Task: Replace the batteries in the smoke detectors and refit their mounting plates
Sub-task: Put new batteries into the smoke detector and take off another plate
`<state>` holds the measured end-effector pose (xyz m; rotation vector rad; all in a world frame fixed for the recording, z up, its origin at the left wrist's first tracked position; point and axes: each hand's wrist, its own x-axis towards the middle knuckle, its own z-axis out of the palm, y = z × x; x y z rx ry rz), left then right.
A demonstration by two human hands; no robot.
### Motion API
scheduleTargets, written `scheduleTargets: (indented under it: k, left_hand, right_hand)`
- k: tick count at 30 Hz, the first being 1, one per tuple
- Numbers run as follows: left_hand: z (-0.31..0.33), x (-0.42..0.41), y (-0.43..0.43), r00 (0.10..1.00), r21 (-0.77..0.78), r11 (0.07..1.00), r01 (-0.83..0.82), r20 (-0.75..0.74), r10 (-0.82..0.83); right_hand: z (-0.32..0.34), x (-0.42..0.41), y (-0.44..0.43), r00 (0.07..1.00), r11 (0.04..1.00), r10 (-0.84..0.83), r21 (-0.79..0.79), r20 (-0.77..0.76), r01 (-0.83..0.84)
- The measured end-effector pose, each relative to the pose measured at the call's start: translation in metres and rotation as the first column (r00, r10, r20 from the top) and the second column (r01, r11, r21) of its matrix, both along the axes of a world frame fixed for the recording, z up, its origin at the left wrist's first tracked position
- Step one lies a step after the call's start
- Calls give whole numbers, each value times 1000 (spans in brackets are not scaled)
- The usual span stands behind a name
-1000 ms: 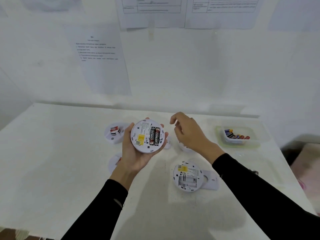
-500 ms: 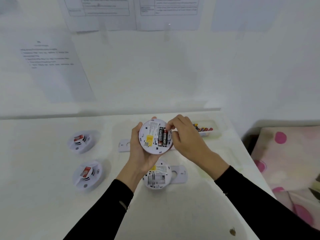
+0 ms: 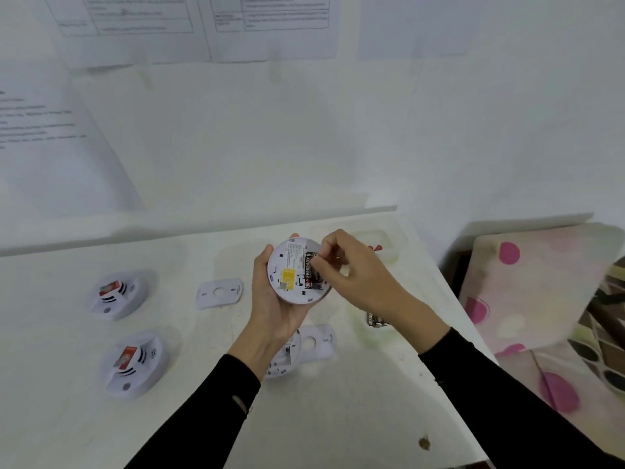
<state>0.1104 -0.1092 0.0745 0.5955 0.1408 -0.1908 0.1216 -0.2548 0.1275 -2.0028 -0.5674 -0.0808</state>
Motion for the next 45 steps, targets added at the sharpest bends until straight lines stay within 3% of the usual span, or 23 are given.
scheduleTargets:
  k: [3, 5, 9, 13, 21, 24, 26, 28, 31, 33, 39, 45]
  left_hand:
    - [-4, 5, -7, 999, -22, 999, 36, 3, -36]
    - [-8, 6, -11, 998, -34, 998, 57, 3, -57]
    - [-13, 8, -20, 996, -90, 992, 87, 1, -87]
    - [-13, 9, -29, 993, -104, 988, 119, -16, -121]
    - [-14, 12, -33, 990, -130, 982, 134, -16, -137]
    - [-15, 13, -33, 992, -136, 983, 123, -23, -127]
    - [-14, 13, -33, 993, -125, 986, 113, -22, -117]
    - [-14, 14, -33, 995, -84, 992, 98, -19, -100]
    - [-12, 15, -32, 995, -17, 995, 95, -17, -96]
    - [-11, 15, -32, 995, 0, 995, 96, -23, -96]
    - [-11, 13, -33, 994, 33, 994, 103, -36, -102]
    - [-10, 13, -39, 997, 35, 996, 81, -1, -81]
  right_hand:
    - [1, 6, -18, 983, 963, -96, 234, -158, 132]
    - [0, 16, -39, 941, 929, -215, 242, -260, 279]
    - [-32, 33, -89, 844, 881, -469, -207, -262, 425]
    - [-59, 39, -107, 859, 778, -475, -548, -194, 306]
    - [-82, 47, -106, 835, 584, -500, -801, -228, 131]
    - [-79, 43, -102, 883, 670, -463, -683, -79, 290]
    - [-61, 30, -85, 910, 856, -414, -330, 24, 398]
    - [-39, 17, -63, 961, 966, -250, -42, 116, 256]
    - [-26, 1, -43, 989, 990, 17, -140, 146, 4]
    - [-27, -1, -38, 989, 974, 97, -215, 110, -71]
    - [-26, 7, -34, 981, 926, 89, -376, 172, -18]
    - [-34, 15, -28, 919, 893, 103, -442, 381, 83]
